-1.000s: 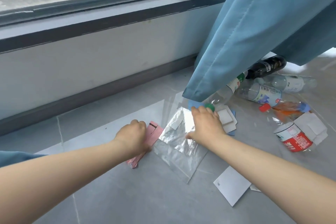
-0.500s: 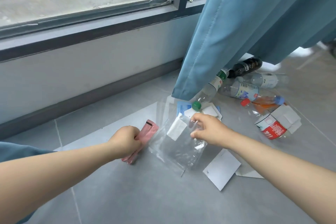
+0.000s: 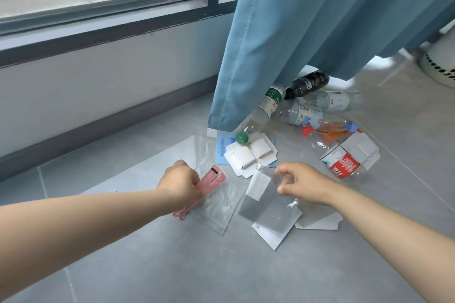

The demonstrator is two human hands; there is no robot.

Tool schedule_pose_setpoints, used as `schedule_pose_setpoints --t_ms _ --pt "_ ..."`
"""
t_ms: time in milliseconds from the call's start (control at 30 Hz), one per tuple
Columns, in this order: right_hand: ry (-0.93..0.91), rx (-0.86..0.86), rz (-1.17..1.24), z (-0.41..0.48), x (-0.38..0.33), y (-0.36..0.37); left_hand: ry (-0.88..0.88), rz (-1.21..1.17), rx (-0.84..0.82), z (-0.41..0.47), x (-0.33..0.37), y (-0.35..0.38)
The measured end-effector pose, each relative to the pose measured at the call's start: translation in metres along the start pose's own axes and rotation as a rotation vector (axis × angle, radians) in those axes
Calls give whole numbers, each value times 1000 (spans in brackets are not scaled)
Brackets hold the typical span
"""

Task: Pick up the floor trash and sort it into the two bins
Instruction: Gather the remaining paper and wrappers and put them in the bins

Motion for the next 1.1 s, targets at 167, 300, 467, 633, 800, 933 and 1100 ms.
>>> schedule_pose_setpoints --t_ms 167,300,467,633,800,933,1100 --pt "-1 53 13 4 15 5 53 125 74 1 5 9" --pt "-7 93 -10 9 18 6 74 182 107 5 3 9" --pt "-26 188 -50 21 10 -3 38 162 89 8 -1 1" --pt "-38 252 -116 38 -1 -17 -91 58 38 11 -10 -4" --pt "-53 275 -108 55 -8 -17 -136 -13 28 11 -24 -6" --pt "-108 297 -122 69 -27 -18 -162 -122 50 7 -51 -21" --pt "-163 204 -215 72 -51 6 -210 -143 55 1 -81 -36"
Point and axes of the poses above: each hand's wrist, its own z-axis towards the middle knuckle, its own y-axis out of the palm, x = y × z, the point moved 7 cm from there along z, towards the middle knuckle, and after that the axes turned 6 degrees about -z, right-handed, at the moved point
